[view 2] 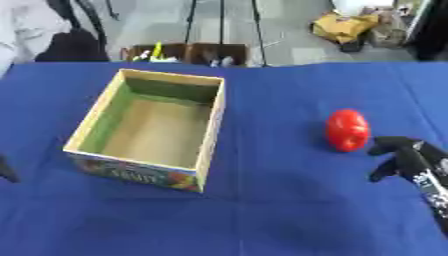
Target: Pick up objects on the table and place them in the box.
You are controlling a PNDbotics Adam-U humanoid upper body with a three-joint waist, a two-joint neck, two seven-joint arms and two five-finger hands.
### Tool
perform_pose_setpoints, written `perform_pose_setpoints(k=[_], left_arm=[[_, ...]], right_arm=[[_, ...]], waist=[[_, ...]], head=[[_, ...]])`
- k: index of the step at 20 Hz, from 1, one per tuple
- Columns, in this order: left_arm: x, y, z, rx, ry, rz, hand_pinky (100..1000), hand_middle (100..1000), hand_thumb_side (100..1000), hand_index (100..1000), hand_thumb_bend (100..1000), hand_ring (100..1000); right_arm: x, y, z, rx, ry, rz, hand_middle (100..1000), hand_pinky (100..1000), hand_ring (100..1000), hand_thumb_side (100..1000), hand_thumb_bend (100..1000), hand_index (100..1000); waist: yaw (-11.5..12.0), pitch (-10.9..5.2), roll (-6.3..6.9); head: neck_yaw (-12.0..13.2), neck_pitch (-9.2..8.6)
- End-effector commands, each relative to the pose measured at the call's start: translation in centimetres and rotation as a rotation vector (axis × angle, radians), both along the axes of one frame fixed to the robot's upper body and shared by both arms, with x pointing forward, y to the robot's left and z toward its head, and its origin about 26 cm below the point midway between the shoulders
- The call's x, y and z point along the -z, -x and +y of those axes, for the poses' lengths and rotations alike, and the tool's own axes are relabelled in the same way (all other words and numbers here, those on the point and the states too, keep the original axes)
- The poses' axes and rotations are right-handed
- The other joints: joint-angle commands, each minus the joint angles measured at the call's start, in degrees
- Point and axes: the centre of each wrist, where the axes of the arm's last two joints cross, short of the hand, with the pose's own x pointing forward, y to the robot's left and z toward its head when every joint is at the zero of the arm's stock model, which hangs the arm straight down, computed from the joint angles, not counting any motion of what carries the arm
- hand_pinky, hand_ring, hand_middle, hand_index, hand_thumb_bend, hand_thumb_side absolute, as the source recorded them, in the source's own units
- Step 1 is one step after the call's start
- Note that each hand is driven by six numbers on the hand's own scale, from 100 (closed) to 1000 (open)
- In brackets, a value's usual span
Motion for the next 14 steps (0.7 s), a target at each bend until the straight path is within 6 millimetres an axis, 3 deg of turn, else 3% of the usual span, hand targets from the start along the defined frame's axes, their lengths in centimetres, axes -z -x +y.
perform_pose_setpoints(k=[1,7,12,13,14], left_arm=[[-0.7,0.3,0.3,-0.007,-0.02,-0.019,379,451,871,593,100,402],[-0.8,0.2,0.3,-0.002,-0.018,-0.019,380,451,871,594,100,402],[-0.8,0.2,0.2,0.004,-0.019,-0.021,380,451,871,594,100,402],[-0.8,0.2,0.3,0.005,-0.02,-0.021,380,451,870,594,100,402],[-0.8,0.2,0.3,0.005,-0.02,-0.02,380,451,870,594,100,402]], right_arm=[[-0.8,0.1,-0.1,-0.003,0.008,-0.029,657,601,516,842,279,801],[-0.8,0.1,0.0,-0.007,0.004,-0.028,657,601,516,841,279,801],[-1.3,0.1,-0.4,0.002,0.022,-0.051,671,607,528,877,322,808],[-1.9,0.0,-0.8,0.012,0.051,-0.082,687,618,544,949,441,816],[-2.5,0.0,-1.4,0.026,0.086,-0.123,691,621,550,975,482,817]], waist=[[-0.1,-0.96,-0.06],[-0.1,-1.3,-0.06],[0.0,-1.42,-0.02],[0.0,-1.46,-0.02],[0.1,-1.52,-0.03]], head=[[-0.8,-0.35],[-3.6,0.2],[-4.1,0.16],[-4.0,0.24],[-4.0,0.32]])
